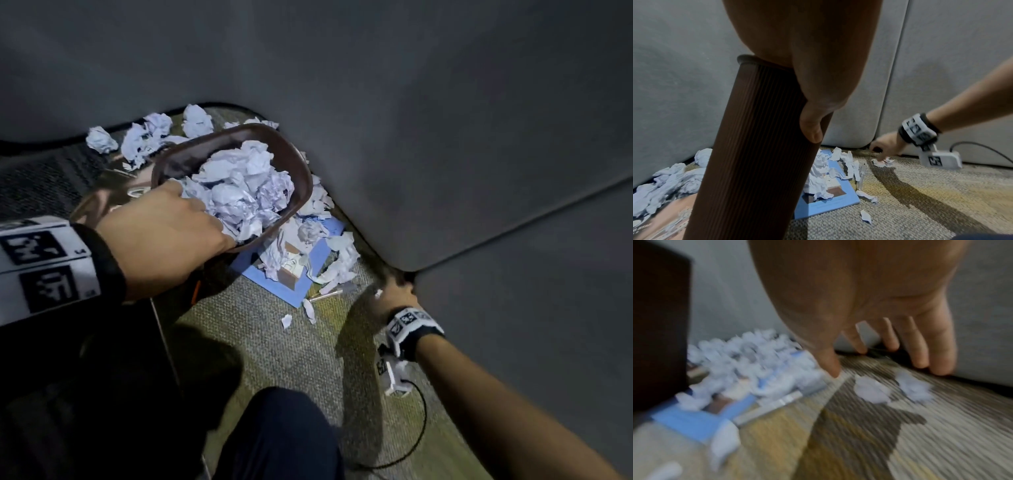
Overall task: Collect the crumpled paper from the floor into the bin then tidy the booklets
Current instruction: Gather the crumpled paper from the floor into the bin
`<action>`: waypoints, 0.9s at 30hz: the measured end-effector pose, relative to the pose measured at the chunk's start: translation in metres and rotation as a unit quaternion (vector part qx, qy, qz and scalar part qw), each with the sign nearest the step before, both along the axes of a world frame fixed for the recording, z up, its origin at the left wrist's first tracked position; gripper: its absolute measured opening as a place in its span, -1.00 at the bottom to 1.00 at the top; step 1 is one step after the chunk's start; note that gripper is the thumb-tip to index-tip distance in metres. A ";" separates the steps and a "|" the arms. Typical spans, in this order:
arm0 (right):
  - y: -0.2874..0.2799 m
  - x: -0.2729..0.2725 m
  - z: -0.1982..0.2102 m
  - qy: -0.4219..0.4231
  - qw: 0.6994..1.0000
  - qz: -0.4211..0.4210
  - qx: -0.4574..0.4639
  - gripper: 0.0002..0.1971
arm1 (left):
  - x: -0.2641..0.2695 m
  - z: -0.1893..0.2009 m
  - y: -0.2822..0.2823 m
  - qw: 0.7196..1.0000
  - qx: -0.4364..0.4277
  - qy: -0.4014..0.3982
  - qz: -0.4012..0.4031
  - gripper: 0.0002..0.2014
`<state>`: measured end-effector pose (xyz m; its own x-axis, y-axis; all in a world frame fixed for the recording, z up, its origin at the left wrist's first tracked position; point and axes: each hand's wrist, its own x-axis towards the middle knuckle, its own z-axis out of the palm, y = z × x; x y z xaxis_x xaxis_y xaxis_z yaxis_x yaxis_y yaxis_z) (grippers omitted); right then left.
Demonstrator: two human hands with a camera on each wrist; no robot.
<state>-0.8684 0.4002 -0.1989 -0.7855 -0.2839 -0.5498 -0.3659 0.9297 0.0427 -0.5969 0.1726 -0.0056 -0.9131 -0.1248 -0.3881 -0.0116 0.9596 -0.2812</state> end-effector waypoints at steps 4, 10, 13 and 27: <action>0.024 0.016 -0.036 0.025 0.996 -0.080 0.019 -0.43 | -0.002 -0.002 0.003 1.000 -0.012 -0.003 -0.003 -0.82; 0.030 0.009 -0.037 0.058 0.992 -0.054 -0.101 -0.77 | 0.001 -0.004 0.004 1.000 -0.015 -0.002 -0.003 -0.81; 0.017 0.006 -0.023 0.075 0.974 -0.067 -0.203 -0.81 | 0.001 -0.004 0.003 1.000 -0.005 -0.009 -0.002 -0.83; -0.066 0.018 -0.024 -0.022 0.975 0.123 -0.182 -0.03 | 0.005 0.000 0.001 0.999 0.004 -0.035 0.022 -0.92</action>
<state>-0.8500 0.3342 -0.2225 -0.6470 -0.6433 -0.4094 -0.5735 0.7644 -0.2946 -0.5921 0.1732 -0.0052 -0.8780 -0.1601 -0.4511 -0.0338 0.9608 -0.2753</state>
